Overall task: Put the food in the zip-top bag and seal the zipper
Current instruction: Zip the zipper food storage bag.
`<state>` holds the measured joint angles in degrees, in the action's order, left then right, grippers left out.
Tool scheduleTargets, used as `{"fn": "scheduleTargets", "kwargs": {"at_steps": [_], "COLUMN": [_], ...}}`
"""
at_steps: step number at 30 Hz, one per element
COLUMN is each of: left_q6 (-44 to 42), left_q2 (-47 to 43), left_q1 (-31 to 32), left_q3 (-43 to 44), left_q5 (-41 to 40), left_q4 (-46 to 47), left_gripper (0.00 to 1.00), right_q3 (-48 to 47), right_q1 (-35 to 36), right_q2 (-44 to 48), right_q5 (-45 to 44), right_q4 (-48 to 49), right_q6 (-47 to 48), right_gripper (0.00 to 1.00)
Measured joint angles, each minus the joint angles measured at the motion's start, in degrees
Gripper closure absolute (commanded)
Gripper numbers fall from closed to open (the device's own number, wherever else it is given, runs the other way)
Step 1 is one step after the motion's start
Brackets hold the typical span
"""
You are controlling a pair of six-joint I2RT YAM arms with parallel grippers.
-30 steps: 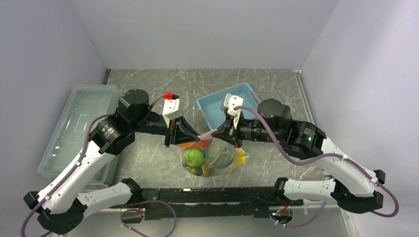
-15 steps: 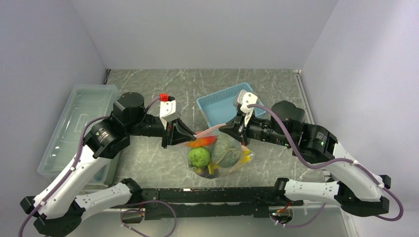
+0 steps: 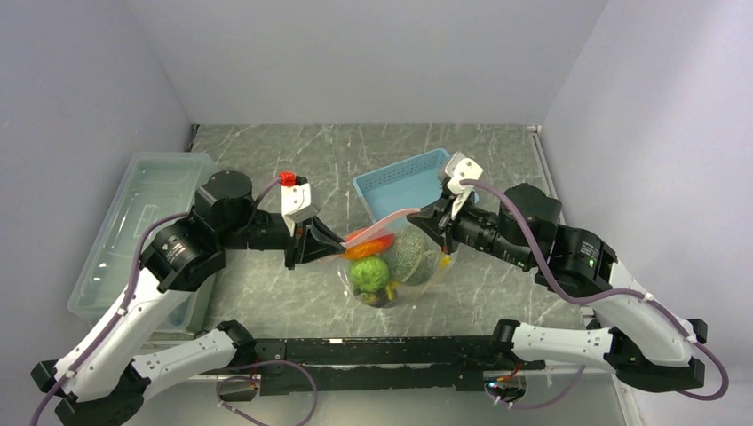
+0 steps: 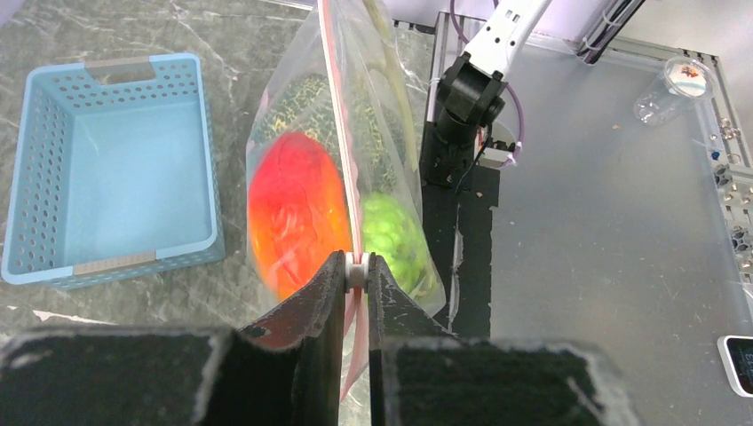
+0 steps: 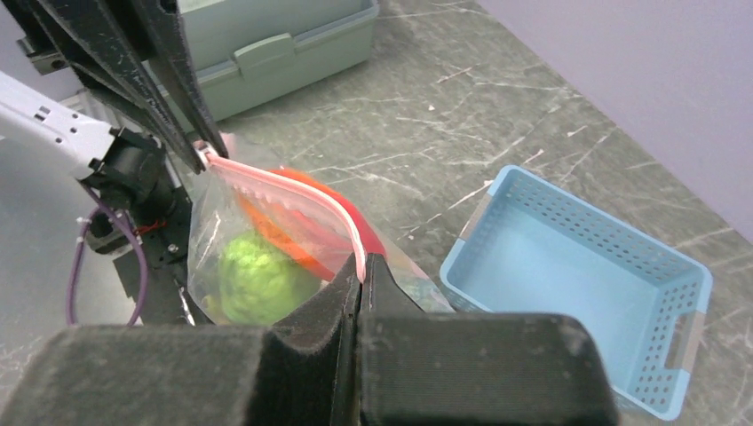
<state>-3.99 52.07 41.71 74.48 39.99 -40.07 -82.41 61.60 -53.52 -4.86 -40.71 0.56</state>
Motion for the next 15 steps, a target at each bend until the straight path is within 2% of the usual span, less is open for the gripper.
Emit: {"fn": "scheduleTargets", "kwargs": {"at_steps": [15], "left_q6": [-1.2], "left_q2": [-1.4], "left_q1": [0.0], "left_q3": [0.0], "left_q5": [-3.3], "left_q4": [-3.6], "left_gripper": [1.00], "right_q3": [0.0], "right_q1": [0.1], "right_q2": [2.9], "right_q5": [-12.3], "right_q4": [0.0], "right_q6": [-0.8], "right_gripper": [1.00]}}
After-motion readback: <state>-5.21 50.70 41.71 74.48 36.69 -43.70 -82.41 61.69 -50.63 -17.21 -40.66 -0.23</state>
